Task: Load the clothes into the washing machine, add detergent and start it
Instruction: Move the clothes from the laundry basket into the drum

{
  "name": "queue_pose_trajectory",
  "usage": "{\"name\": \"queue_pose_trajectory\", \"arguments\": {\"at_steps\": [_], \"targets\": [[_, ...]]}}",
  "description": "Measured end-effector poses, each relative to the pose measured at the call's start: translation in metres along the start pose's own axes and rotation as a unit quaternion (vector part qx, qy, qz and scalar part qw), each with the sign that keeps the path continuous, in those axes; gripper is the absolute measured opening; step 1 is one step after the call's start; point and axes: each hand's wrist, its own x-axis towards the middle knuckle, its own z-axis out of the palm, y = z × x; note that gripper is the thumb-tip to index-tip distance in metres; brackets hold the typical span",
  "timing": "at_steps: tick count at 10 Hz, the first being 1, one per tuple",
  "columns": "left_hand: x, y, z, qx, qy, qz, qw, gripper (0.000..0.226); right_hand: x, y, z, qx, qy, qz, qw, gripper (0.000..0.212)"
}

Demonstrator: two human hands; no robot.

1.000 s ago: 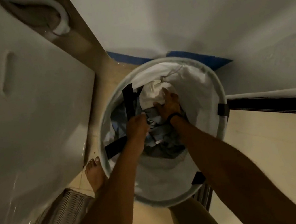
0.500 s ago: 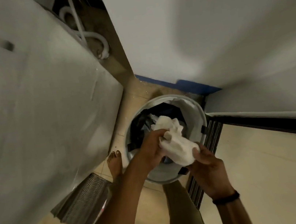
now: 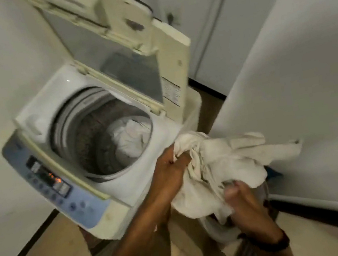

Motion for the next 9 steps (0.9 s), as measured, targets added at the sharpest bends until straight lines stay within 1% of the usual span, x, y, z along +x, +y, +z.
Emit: {"name": "queue_pose_trajectory", "arguments": {"at_steps": [1, 2, 3, 4, 5, 6, 7, 8, 9], "targets": [[0.005, 0.03, -0.068, 0.036, 0.044, 0.095, 0.994, 0.013, 0.035, -0.007, 0.059, -0.176, 0.103, -0.289, 0.935, 0.061], [0.031, 0.05, -0.157, 0.114, 0.153, 0.171, 0.967, 0.014, 0.095, -0.008, 0.103, -0.488, 0.184, -0.385, 0.761, 0.081], [0.058, 0.04, -0.209, 0.215, 0.214, 0.15, 0.941, 0.028, 0.138, -0.022, 0.144, -0.545, 0.22, -0.32, 0.743, 0.076], [0.078, 0.008, -0.245, 0.241, 0.251, 0.063, 0.935, 0.04, 0.175, -0.016, 0.166, -0.396, 0.065, -0.184, 0.897, 0.061], [0.079, -0.015, -0.243, 0.188, 0.251, 0.043, 0.948, 0.033, 0.163, -0.01, 0.176, -0.465, 0.09, -0.226, 0.851, 0.045], [0.068, -0.036, -0.197, 0.144, 0.239, 0.072, 0.957, 0.021, 0.136, 0.017, 0.156, -0.353, 0.169, -0.295, 0.872, 0.023], [0.06, -0.043, -0.149, 0.137, 0.215, 0.08, 0.964, 0.018, 0.116, 0.04, 0.129, -0.254, 0.202, -0.26, 0.91, 0.018], [0.048, -0.065, -0.065, 0.146, 0.105, 0.058, 0.982, 0.015, 0.108, 0.096, 0.063, -0.185, 0.294, -0.202, 0.916, 0.013], [0.053, -0.099, -0.002, 0.194, -0.017, 0.02, 0.981, 0.016, 0.116, 0.153, 0.004, -0.166, 0.317, -0.091, 0.929, 0.019]]}}
